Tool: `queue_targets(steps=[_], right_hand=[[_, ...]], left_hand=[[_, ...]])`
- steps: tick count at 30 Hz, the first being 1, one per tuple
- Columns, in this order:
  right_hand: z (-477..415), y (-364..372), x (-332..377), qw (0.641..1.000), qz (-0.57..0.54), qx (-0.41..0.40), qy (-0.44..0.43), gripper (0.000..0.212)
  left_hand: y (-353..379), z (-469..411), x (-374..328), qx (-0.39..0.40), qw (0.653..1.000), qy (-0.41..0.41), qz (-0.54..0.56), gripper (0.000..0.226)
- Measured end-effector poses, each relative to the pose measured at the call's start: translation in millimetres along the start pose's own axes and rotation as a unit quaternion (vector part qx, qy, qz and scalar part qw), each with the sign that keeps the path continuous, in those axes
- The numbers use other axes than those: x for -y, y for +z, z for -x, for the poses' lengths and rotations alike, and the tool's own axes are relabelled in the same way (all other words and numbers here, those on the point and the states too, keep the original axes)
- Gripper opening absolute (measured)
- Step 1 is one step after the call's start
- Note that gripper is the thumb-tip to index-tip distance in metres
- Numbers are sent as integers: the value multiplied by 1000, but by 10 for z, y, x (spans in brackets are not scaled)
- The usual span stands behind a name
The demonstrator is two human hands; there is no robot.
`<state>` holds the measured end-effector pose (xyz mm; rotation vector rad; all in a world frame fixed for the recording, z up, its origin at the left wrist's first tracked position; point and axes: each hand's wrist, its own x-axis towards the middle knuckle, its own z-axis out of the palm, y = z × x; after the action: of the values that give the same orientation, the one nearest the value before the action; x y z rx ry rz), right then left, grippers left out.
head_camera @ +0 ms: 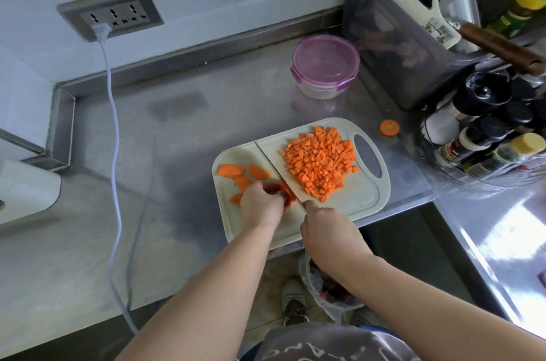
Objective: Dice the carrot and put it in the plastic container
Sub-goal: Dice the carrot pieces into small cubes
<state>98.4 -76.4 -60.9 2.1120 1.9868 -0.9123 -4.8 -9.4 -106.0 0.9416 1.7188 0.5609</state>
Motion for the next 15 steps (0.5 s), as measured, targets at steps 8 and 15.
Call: queue_targets(steps=[8, 15], right_hand=[[-12, -47, 20, 998, -42, 8, 37, 22], [-43, -15, 27, 997, -48, 22, 59, 24]], left_hand=[[2, -10, 12, -3, 1000, 8, -12, 10], [9, -3, 15, -9, 999, 12, -31, 13]])
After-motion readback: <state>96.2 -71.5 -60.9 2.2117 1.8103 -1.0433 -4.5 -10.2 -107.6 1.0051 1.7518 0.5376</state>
